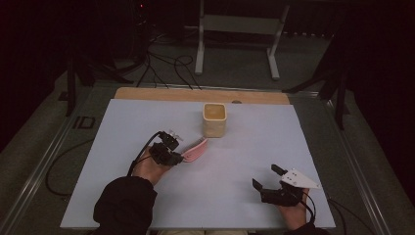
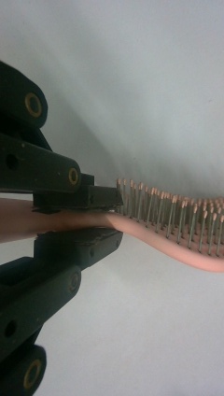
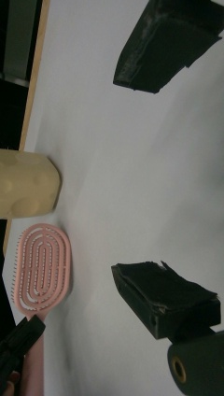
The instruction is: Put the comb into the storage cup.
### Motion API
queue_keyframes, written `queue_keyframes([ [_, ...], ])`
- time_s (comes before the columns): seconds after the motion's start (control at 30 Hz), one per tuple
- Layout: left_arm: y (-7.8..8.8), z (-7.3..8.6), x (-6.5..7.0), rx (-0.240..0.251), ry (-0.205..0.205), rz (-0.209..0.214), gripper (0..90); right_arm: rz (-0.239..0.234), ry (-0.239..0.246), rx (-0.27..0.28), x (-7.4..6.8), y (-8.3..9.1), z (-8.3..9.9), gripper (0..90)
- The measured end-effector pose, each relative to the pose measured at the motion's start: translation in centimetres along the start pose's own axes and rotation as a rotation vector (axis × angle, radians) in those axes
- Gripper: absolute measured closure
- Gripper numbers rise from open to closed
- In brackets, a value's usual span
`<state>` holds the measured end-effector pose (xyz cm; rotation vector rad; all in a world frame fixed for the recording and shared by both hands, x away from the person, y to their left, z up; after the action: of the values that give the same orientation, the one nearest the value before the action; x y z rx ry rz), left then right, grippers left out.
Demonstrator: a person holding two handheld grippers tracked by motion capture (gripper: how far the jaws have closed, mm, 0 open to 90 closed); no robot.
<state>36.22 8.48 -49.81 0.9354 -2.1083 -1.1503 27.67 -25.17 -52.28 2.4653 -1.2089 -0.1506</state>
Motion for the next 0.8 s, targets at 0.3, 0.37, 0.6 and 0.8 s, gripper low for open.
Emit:
queue_keyframes([
  [0.3, 1.4, 0.0, 0.0, 0.064, 0.004, -0.007, 80.1, -0.003, 0.002, -0.003, -0.1, -0.1, 0.0, 8.7],
  [0.37, 1.7, -0.1, 0.1, 0.077, 0.002, -0.005, 80.1, -0.004, 0.002, -0.003, -0.1, -0.1, 0.0, 8.7],
  [0.6, 2.9, -0.2, 0.4, 0.138, 0.015, 0.023, 80.1, -0.012, 0.006, -0.007, -0.4, -0.2, -0.1, 8.7],
  [0.8, 3.4, -0.5, 0.7, 0.177, 0.025, 0.052, 80.1, -0.05, -0.009, -0.001, -0.8, -0.5, -0.2, 8.6],
])
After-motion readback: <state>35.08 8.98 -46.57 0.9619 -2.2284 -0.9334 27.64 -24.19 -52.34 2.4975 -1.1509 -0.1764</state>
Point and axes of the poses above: each handheld gripper's, and its own axes: y roughly backward along the jaws, z roughly out of its underside, x roughly to its right, the point moved 5 cm from there along -y, roughly forward along the jaws, and after that the axes turned 7 degrees about y, right-handed, at the moved point
